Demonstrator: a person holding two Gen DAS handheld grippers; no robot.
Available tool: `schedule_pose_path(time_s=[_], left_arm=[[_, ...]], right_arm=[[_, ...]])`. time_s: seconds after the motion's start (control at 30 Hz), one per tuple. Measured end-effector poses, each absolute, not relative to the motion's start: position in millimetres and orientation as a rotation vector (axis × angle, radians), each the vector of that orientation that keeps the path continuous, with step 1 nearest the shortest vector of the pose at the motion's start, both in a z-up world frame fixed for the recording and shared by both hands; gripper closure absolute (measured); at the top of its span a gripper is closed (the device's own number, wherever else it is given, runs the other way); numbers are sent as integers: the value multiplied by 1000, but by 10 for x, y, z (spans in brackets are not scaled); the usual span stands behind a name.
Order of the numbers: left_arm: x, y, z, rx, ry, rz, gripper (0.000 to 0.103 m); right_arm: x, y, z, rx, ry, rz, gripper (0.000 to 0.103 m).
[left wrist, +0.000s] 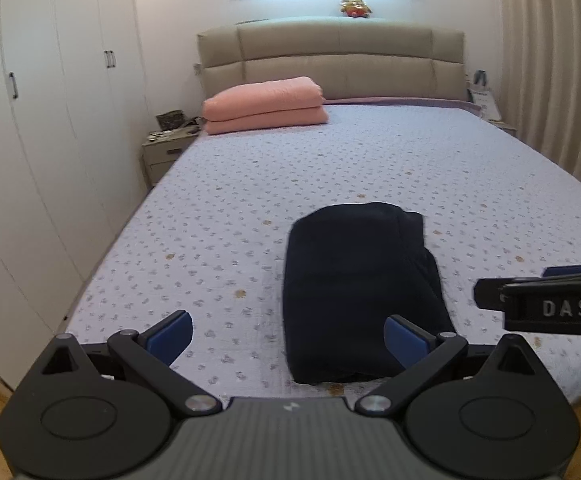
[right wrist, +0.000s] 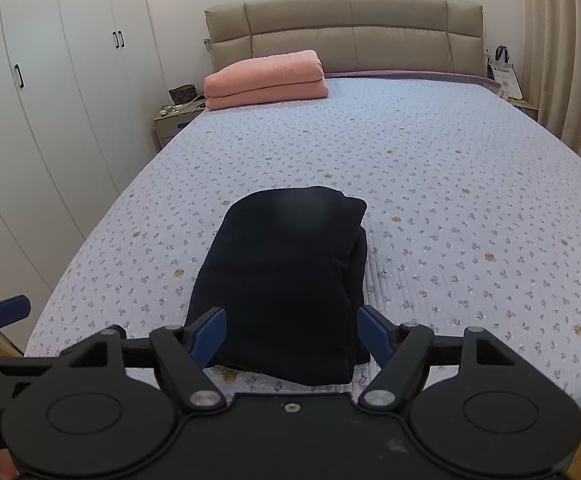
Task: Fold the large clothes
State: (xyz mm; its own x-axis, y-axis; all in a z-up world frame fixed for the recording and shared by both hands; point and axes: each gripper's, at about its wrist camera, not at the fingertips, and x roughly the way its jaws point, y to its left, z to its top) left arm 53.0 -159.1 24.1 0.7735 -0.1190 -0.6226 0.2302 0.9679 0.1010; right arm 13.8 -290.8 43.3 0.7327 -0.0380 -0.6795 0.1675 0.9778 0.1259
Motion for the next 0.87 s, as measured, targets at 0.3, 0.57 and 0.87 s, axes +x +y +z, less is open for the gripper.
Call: schedule_pose_path(time_s=[0.3, 0.57, 0.87], left_arm=[[590, -1576, 187, 176, 677, -180, 0], [635, -1547, 128, 186, 649, -127, 0], [708, -1516, 27, 186, 676, -141, 0]], right_arm=[[163, -2925, 371, 182, 760, -106, 17], [193, -2911, 326, 175, 774, -93, 17], [250, -2928, 223, 175, 799, -95, 17]])
